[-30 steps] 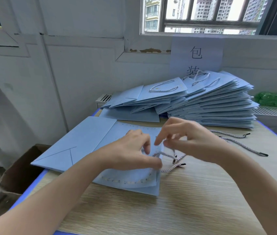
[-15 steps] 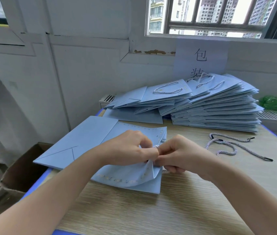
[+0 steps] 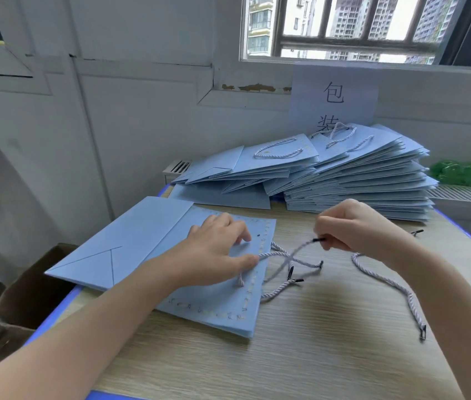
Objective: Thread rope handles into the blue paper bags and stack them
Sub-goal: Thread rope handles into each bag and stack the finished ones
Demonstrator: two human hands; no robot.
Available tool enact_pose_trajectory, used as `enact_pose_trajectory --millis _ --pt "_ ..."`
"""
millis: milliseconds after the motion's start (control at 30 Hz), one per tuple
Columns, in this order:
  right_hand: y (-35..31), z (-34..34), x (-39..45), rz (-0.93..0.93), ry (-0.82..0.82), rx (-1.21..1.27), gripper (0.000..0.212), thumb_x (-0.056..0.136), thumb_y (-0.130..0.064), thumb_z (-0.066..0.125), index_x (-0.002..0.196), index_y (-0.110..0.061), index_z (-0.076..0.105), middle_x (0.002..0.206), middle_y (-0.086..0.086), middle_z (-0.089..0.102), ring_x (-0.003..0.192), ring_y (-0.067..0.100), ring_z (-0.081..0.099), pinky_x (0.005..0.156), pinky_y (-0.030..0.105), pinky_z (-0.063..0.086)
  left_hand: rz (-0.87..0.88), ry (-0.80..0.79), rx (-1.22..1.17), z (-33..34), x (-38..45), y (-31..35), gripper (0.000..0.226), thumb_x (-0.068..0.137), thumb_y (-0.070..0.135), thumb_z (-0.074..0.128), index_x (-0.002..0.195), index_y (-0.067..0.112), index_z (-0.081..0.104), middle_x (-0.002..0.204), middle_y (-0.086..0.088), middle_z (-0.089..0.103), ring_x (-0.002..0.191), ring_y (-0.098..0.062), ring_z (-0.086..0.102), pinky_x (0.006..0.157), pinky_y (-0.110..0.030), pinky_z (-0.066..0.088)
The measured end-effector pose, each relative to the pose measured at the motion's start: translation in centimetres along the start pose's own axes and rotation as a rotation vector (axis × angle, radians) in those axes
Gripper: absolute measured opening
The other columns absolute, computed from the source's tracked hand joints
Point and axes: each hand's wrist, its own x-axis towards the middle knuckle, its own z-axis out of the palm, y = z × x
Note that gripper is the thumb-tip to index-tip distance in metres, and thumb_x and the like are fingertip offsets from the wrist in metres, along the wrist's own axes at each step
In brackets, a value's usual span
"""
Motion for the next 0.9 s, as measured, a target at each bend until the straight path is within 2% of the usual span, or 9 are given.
enact_pose_trajectory --millis 67,133,233,300,433,500,600,733,900 --pt "0.5 0.4 0.3 0.009 0.035 -0.264 0.033 0.083 -0.024 0.052 0.052 -0.016 0.062 0.044 -0.006 0.050 0.042 0.010 0.039 0.048 0.023 0.033 0.012 0.022 -0.008 0.0 0.0 -0.1 0.026 0.095 0.033 0.048 0.120 0.027 0.049 0.115 0.008 0.040 0.116 -0.009 0.034 0.101 -0.031 0.029" --pt "0.9 0.7 0.5 0.007 0.043 -0.391 0.025 0.083 -0.025 0.053 0.064 -0.015 0.066 0.046 -0.011 0.054 0.048 0.009 0.045 0.050 0.023 0.036 0.014 0.021 -0.024 0.0 0.1 -0.2 0.030 0.095 0.023 0.045 0.124 0.027 0.049 0.117 0.008 0.039 0.117 -0.009 0.031 0.102 -0.031 0.029" --pt "1.0 0.8 0.7 -0.012 -0.041 -0.313 0.014 0.082 -0.019 0.053 0.078 -0.016 0.067 0.057 -0.009 0.054 0.054 0.006 0.046 0.050 0.021 0.036 0.020 0.006 -0.052 0.1 0.1 -0.1 0.033 0.096 0.022 0.042 0.129 0.027 0.046 0.119 0.011 0.035 0.122 -0.007 0.029 0.103 -0.028 0.027" --pt "1.0 0.8 0.6 -0.031 -0.092 -0.243 0.013 0.080 -0.016 0.054 0.083 -0.020 0.065 0.061 -0.010 0.054 0.056 0.003 0.047 0.052 0.018 0.035 0.011 0.005 -0.050 0.2 0.2 0.0 0.036 0.098 0.033 0.042 0.133 0.026 0.042 0.123 0.011 0.035 0.126 -0.008 0.028 0.104 -0.027 0.026" --pt "1.3 1.4 0.9 -0.099 -0.196 -0.225 0.012 0.081 -0.021 0.065 0.090 -0.029 0.062 0.077 -0.010 0.060 0.067 0.006 0.053 0.060 0.022 0.041 -0.050 -0.003 0.028 0.8 0.5 0.4 0.060 0.092 0.058 0.037 0.141 0.023 0.035 0.139 0.007 0.033 0.132 -0.010 0.026 0.107 -0.027 0.019" --pt "1.3 2.1 1.1 -0.178 -0.163 -0.250 0.009 0.082 -0.023 0.069 0.085 -0.028 0.063 0.074 -0.010 0.059 0.067 0.008 0.052 0.062 0.020 0.041 -0.054 -0.006 0.071 1.1 0.4 0.7 0.070 0.085 0.068 0.035 0.141 0.025 0.035 0.136 0.007 0.034 0.130 -0.010 0.026 0.105 -0.027 0.019" --pt "1.0 2.6 1.3 -0.275 0.001 -0.171 0.018 0.082 -0.017 0.070 0.073 -0.029 0.060 0.070 -0.010 0.059 0.063 0.006 0.051 0.060 0.014 0.040 -0.050 -0.030 0.076 1.0 0.1 1.3 0.087 0.065 0.083 0.028 0.133 0.030 0.039 0.123 0.008 0.036 0.122 -0.010 0.028 0.101 -0.027 0.023" --pt "0.5 3.1 1.4 -0.229 0.038 0.157 0.018 0.083 -0.004 0.066 0.074 -0.020 0.063 0.058 -0.008 0.060 0.052 0.004 0.054 0.053 0.017 0.046 0.010 -0.017 0.091 1.3 -0.5 2.3 0.081 0.061 0.090 0.039 0.118 0.032 0.041 0.108 0.010 0.033 0.108 -0.010 0.028 0.092 -0.027 0.026" --pt "0.6 4.6 1.9 -0.232 0.022 0.137 0.029 0.080 0.000 0.066 0.074 -0.029 0.060 0.067 -0.008 0.063 0.057 0.000 0.055 0.055 0.012 0.042 0.028 -0.005 0.098 1.4 -0.5 2.5 0.064 0.074 0.074 0.053 0.113 0.025 0.041 0.109 0.007 0.033 0.107 -0.012 0.028 0.093 -0.030 0.029"
